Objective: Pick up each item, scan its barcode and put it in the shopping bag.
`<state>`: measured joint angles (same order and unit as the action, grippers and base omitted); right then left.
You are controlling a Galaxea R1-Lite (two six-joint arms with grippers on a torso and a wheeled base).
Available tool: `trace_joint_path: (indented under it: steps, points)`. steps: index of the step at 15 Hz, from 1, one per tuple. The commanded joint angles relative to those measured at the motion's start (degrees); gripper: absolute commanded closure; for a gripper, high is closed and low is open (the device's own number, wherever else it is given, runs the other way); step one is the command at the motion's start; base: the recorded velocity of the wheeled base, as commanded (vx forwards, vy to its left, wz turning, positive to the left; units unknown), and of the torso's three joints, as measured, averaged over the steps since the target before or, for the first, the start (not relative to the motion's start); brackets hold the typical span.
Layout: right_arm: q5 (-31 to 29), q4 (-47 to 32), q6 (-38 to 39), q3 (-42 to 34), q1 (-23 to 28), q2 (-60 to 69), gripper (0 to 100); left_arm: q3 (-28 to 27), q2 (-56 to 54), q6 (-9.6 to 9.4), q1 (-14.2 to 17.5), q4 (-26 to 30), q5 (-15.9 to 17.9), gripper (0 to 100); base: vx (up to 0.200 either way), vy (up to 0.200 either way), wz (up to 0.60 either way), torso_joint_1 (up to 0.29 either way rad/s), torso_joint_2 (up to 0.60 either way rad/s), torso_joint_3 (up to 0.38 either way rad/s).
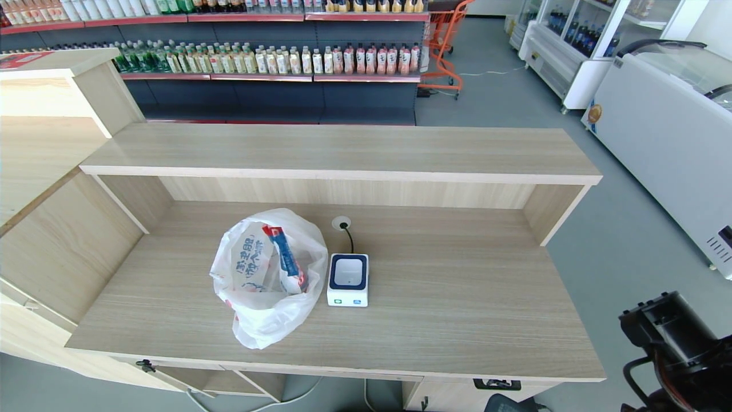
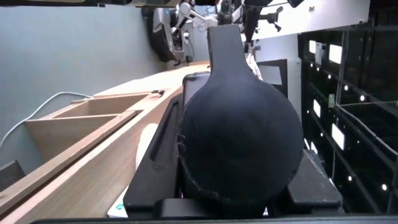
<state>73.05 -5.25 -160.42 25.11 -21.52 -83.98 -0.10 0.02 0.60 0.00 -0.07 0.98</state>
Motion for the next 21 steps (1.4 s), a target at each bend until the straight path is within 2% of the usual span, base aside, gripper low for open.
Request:
trace_joint_path:
  steps: [1, 6, 8, 10, 11, 12, 14, 15, 16, 17, 18, 21]
  points:
    - [0.17, -0.02, -4.58, 0.02, -0.02, 0.22, 100, 0.01, -0.02, 0.02, 0.0, -0.01, -0.01, 0, 0.0, 0.0, 0.0, 0.0, 0.0, 0.0]
    - [0.08, -0.11, -4.58, -0.33, 0.6, 2.95, 100, 0.01, -0.02, 0.02, 0.0, -0.01, -0.01, 0, 0.0, 0.0, 0.0, 0.0, 0.0, 0.0]
    - [0.08, -0.2, -4.58, -0.24, 6.57, 4.35, 100, 0.01, -0.02, 0.02, 0.0, -0.01, -0.01, 0, 0.0, 0.0, 0.0, 0.0, 0.0, 0.0]
    - [0.08, 0.16, -4.58, 1.43, 14.84, 4.35, 100, 0.01, -0.02, 0.02, 0.0, -0.01, -0.01, 0, 0.0, 0.0, 0.0, 0.0, 0.0, 0.0]
    - [-0.01, 0.16, -1.92, 1.43, 20.29, 4.7, 100, 0.01, -0.02, 0.02, 0.0, -0.01, -0.01, 0, 0.0, 0.0, 0.0, 0.0, 0.0, 0.0]
    - [-0.71, 0.24, 6.43, 1.34, 26.35, 6.55, 100, 0.01, -0.02, 0.02, 0.0, -0.01, -0.01, 0, 0.0, 0.0, 0.0, 0.0, 0.0, 0.0]
    - [-2.12, 0.07, 18.56, 1.34, 30.04, 9.19, 100, 0.01, -0.02, 0.02, 0.0, -0.01, -0.01, 0, 0.0, 0.0, 0.0, 0.0, 0.0, 0.0]
    - [-2.29, 0.16, 24.54, 1.25, 30.13, 10.33, 100, 0.01, -0.02, 0.02, 0.0, -0.01, -0.01, 0, 0.0, 0.0, 0.0, 0.0, 0.0, 0.0]
    - [-2.29, 0.16, 24.54, 1.25, 30.13, 10.33, 100, 0.01, -0.02, 0.02, 0.0, -0.01, -0.01, 0, 0.0, 0.0, 0.0, 0.0, 0.0, 0.0]
    - [-2.29, 0.16, 31.57, 1.43, 31.45, 12.53, 100, 0.01, -0.02, 0.02, 0.0, -0.01, -0.01, 0, 0.0, 0.0, 0.0, 0.0, 0.0, 0.0]
    - [-2.29, -0.02, 35.17, 1.78, 31.45, 12.61, 100, 0.01, -0.02, 0.02, 0.0, -0.01, -0.01, 0, 0.0, 0.0, 0.0, 0.0, 0.0, 0.0]
    - [-2.29, -0.55, 54.16, 1.52, 29.16, 11.65, 100, 0.01, -0.02, 0.02, 0.0, -0.01, -0.01, 0, 0.0, 0.0, 0.0, 0.0, 0.0, 0.0]
